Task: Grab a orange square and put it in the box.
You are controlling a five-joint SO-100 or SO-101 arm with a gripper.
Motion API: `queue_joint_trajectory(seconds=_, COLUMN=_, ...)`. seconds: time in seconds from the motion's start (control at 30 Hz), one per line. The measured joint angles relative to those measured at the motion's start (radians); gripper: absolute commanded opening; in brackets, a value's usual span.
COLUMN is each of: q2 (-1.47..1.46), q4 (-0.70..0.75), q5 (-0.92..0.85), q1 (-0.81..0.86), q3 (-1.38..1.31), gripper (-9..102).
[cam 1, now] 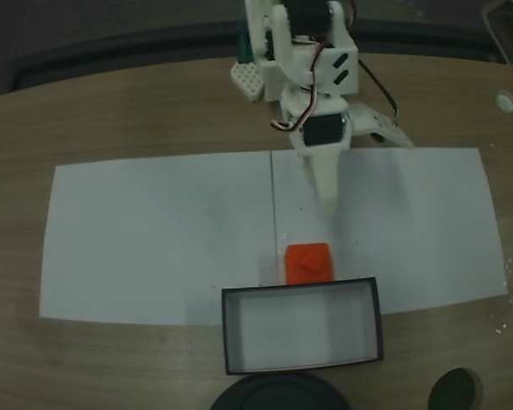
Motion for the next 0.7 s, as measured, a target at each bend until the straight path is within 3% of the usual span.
queue_joint_trajectory(seconds=0.33, q2=-0.439, q4=-0.002, q5=0.032, q1=-0.035, q3=-0.193, gripper=30)
queue_joint_trajectory(seconds=0.57, q2=-0.594, q4=-0.002, q5=0.032, q1=0.040, q3=-0.356, gripper=37)
queue_joint_trajectory(seconds=0.7, q2=-0.634, q4=0.000, q5=0.003, q1=0.075, q3=-0.413, gripper=36)
